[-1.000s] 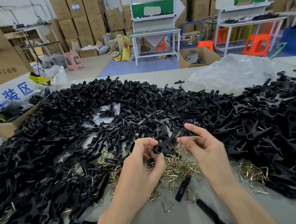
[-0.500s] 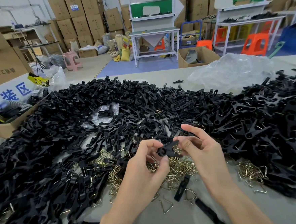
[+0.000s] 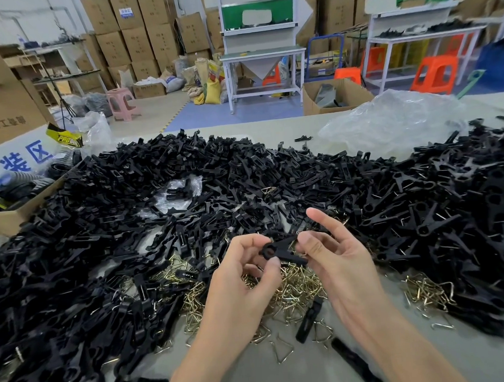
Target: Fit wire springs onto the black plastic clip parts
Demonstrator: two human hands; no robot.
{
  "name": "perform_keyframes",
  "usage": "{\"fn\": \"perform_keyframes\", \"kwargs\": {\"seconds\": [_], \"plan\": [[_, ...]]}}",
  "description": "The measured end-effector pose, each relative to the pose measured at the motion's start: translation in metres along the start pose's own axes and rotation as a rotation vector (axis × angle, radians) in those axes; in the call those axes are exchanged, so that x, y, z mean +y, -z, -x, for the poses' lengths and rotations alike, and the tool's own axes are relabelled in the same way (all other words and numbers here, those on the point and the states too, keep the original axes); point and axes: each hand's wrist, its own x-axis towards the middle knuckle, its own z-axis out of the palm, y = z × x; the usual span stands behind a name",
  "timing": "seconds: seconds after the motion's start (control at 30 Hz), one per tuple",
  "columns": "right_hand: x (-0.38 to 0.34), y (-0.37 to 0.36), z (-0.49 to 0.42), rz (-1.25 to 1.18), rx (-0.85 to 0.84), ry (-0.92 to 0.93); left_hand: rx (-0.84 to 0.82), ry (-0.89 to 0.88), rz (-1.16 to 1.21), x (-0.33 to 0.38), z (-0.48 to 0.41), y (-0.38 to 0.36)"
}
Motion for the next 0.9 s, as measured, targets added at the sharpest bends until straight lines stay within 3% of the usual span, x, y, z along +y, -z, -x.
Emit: {"fn": "perform_keyframes", "kwargs": {"seconds": [0.23, 0.4, 0.9], "plan": [[-0.005, 0.001, -0.001, -0.136, -0.090, -0.064, 0.003, -0.007, 0.084, 0.003, -0.002, 0.002], [-0.012, 0.006, -0.003, -0.198, -0.062, -0.087, -0.001, -0.012, 0.095, 0.003, -0.003, 0.005], [-0.007, 0.006, -0.003, -0.211, -0.098, -0.098, -0.011, -0.038, 0.087, -0.001, -0.003, 0.003]]}}
